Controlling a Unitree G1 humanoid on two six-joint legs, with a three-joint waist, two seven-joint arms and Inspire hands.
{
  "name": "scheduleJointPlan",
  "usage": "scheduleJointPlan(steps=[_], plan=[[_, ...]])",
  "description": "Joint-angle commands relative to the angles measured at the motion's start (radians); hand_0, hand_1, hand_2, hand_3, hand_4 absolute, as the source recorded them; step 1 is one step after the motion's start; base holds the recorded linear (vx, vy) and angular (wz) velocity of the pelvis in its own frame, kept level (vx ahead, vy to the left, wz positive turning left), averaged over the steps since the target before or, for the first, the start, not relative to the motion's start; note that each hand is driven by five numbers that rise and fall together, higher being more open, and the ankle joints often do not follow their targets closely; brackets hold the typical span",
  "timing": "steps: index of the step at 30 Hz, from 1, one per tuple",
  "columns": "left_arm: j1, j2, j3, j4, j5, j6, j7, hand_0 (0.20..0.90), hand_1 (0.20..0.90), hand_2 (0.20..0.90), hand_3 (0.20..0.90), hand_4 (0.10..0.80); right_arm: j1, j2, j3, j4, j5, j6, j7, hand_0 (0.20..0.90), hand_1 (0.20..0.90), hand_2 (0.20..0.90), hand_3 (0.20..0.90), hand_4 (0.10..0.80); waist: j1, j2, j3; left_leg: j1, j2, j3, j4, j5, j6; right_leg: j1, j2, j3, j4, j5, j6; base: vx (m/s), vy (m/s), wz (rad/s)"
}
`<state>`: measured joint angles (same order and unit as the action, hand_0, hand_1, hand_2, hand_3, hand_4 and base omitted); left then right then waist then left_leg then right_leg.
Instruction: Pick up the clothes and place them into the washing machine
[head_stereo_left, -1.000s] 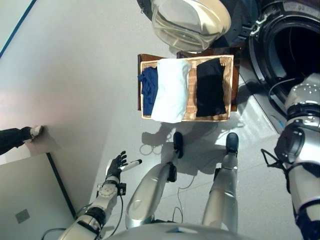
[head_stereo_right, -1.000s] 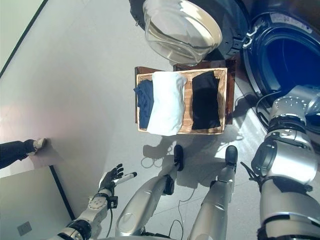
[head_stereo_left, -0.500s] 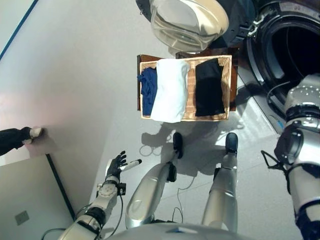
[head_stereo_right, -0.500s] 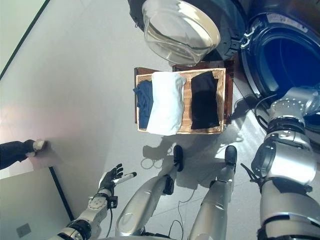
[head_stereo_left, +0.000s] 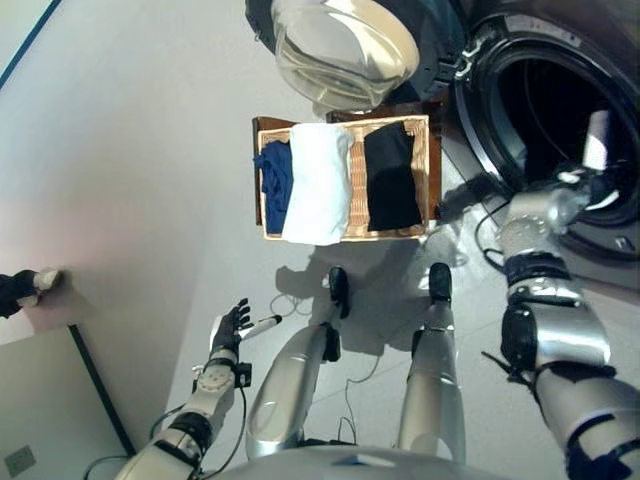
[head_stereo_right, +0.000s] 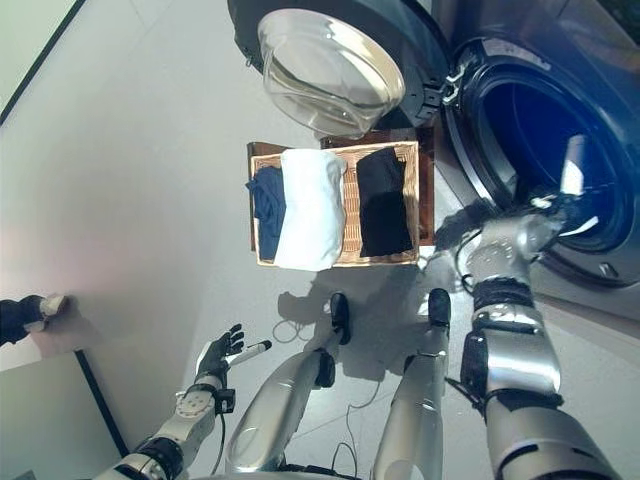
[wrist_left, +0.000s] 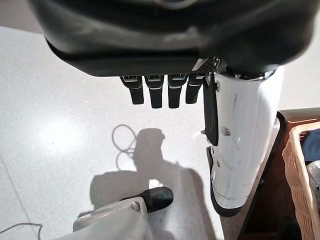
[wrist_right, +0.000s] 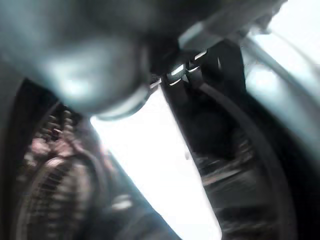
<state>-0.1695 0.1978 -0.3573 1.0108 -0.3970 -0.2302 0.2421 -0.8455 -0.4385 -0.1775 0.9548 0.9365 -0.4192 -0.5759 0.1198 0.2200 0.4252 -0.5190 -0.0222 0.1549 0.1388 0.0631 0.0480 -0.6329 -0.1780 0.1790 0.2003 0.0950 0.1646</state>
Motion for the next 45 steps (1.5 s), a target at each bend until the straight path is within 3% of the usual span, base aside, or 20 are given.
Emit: scheduleJointPlan(steps=[1, 10, 17, 22, 25, 28, 38, 45], plan=[[0.034, 0.045, 0.057, 0.035, 0.030, -0.032, 0.064, 0.900, 0.900, 0.900, 0.900, 0.800, 0.033, -0.029, 0.062, -0.105, -0.139, -0.023, -0.029, 0.900, 0.900, 0.900, 0.900, 0.800, 0.024, 0.000, -0.062, -0.032, 0.061, -0.038, 0.029, -0.021, -0.127, 0.029, 0.027, -0.022, 0.099, -0.088, -0.037, 0.000, 0.000, 0.00], [0.026, 0.052, 0.052, -0.001, 0.067, -0.023, 0.107, 0.900, 0.900, 0.900, 0.900, 0.800, 0.106, 0.138, 0.205, -0.181, -0.275, 0.045, -0.049, 0.900, 0.900, 0.900, 0.900, 0.800, 0.021, -0.025, -0.048, -0.017, 0.067, -0.035, 0.042, -0.027, -0.125, 0.049, 0.031, -0.024, 0.095, -0.088, -0.042, -0.001, 0.003, -0.01], [0.039, 0.060, 0.061, -0.029, 0.081, -0.021, 0.121, 0.900, 0.900, 0.900, 0.900, 0.800, 0.183, 0.164, 0.282, -0.225, -0.351, 0.088, -0.002, 0.900, 0.900, 0.900, 0.900, 0.800, 0.015, -0.045, -0.039, -0.011, 0.070, -0.040, 0.047, -0.024, -0.124, 0.061, 0.033, -0.029, 0.099, -0.086, -0.045, -0.001, 0.003, 0.02], [0.054, 0.068, 0.077, -0.065, 0.099, -0.027, 0.131, 0.900, 0.900, 0.900, 0.900, 0.800, 0.231, 0.110, 0.360, -0.264, -0.600, 0.169, 0.001, 0.900, 0.900, 0.900, 0.900, 0.800, 0.014, -0.064, -0.033, 0.000, 0.073, -0.045, 0.039, -0.015, -0.125, 0.074, 0.033, -0.037, 0.092, -0.080, -0.044, 0.000, 0.000, 0.00], [0.070, 0.082, 0.107, -0.091, 0.127, -0.040, 0.133, 0.900, 0.900, 0.900, 0.900, 0.800, 0.239, 0.016, 0.435, -0.275, -0.894, 0.260, 0.021, 0.900, 0.900, 0.900, 0.900, 0.800, 0.013, -0.078, -0.032, 0.003, 0.076, -0.049, 0.034, -0.009, -0.128, 0.081, 0.034, -0.042, 0.087, -0.077, -0.043, 0.000, 0.000, 0.00], [0.068, 0.093, 0.131, -0.078, 0.151, -0.042, 0.117, 0.900, 0.900, 0.900, 0.900, 0.800, 0.185, -0.053, 0.458, -0.239, -1.047, 0.313, 0.027, 0.900, 0.900, 0.900, 0.900, 0.800, 0.019, -0.093, -0.034, 0.005, 0.080, -0.056, 0.030, -0.003, -0.132, 0.084, 0.033, -0.051, 0.088, -0.078, -0.042, -0.004, -0.007, 0.04], [0.049, 0.072, 0.125, -0.065, 0.148, -0.044, 0.118, 0.900, 0.900, 0.900, 0.900, 0.800, 0.110, -0.024, 0.512, -0.211, -1.137, 0.326, 0.015, 0.900, 0.900, 0.900, 0.900, 0.800, 0.031, -0.097, -0.023, 0.015, 0.077, -0.065, 0.004, 0.013, -0.134, 0.094, 0.035, -0.061, 0.075, -0.073, -0.042, -0.005, -0.002, 0.01], [0.041, 0.083, 0.147, -0.093, 0.160, -0.071, 0.103, 0.900, 0.900, 0.900, 0.900, 0.800, -0.025, -0.167, 0.725, -0.200, -1.652, 0.460, 0.035, 0.900, 0.900, 0.900, 0.900, 0.800, 0.036, -0.100, -0.017, 0.016, 0.077, -0.069, 0.002, 0.012, -0.139, 0.092, 0.033, -0.063, 0.079, -0.074, -0.038, 0.000, 0.000, 0.00]])
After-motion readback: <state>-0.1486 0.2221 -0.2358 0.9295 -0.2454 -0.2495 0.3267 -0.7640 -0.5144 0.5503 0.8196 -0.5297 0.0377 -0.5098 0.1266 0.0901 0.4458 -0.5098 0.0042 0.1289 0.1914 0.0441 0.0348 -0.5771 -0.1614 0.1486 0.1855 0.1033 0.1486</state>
